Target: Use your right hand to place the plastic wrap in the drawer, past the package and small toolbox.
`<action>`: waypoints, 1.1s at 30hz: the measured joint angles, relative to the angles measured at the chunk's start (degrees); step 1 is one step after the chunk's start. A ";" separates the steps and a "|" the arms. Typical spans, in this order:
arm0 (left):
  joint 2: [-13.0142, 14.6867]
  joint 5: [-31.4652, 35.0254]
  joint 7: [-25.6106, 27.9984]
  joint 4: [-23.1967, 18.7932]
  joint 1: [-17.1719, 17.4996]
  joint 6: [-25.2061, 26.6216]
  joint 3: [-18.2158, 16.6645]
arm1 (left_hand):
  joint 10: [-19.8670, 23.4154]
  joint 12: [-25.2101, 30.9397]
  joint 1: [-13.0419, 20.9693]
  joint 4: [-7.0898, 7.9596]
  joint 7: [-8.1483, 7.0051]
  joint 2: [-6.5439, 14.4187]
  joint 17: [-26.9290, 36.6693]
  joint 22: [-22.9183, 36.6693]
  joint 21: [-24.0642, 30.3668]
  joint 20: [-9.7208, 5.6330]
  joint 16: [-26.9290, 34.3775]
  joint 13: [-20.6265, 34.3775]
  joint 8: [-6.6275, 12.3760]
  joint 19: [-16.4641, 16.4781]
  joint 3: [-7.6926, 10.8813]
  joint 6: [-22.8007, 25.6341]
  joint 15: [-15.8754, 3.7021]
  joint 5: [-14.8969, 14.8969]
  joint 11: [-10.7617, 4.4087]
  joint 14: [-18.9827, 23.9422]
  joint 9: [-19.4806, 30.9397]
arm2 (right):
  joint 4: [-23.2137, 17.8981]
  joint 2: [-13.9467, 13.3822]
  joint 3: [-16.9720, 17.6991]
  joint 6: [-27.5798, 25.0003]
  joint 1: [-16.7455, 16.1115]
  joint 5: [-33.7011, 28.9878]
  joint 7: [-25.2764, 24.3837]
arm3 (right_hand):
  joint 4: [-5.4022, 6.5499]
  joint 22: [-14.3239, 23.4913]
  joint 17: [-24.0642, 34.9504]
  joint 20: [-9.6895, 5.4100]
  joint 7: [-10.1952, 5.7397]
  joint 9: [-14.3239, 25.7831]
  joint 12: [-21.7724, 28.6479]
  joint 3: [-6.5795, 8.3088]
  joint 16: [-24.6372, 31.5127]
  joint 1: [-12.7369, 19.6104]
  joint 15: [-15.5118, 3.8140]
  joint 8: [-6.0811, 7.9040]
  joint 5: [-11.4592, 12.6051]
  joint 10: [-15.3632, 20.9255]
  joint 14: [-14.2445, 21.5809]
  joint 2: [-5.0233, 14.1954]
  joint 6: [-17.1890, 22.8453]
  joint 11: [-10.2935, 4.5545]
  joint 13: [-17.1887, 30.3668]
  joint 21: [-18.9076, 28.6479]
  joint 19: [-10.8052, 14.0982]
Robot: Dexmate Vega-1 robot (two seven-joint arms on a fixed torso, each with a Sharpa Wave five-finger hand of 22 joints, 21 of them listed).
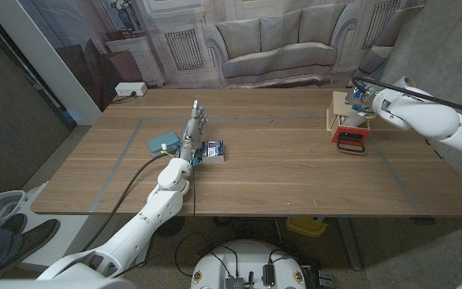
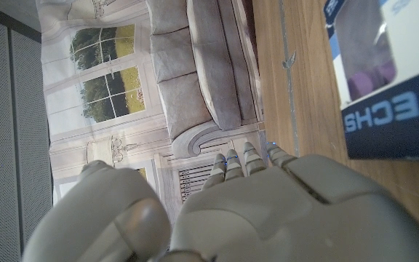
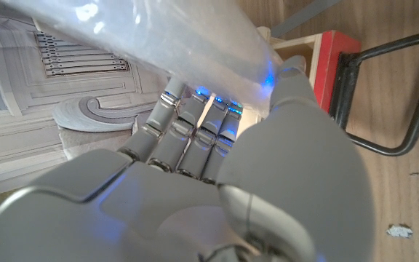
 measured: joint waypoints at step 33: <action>0.04 -0.89 -1.16 0.31 0.50 -0.65 -0.43 | 0.00 0.00 -0.24 0.15 0.00 0.22 0.00 0.00 0.00 0.00 0.00 0.00 0.00 0.00 -0.49 0.00 0.00 0.00 0.00 0.00 0.00 | -0.76 -0.51 -0.06 -3.14 -1.46 -2.03 0.08 | -4.64 0.17 -0.25 0.10 -5.62 -0.82 -0.52 5.52 -0.90 -5.97 3.56 0.22 0.29 -10.84 -12.62 7.03 -7.94 -0.92 0.03 -15.51 -1.33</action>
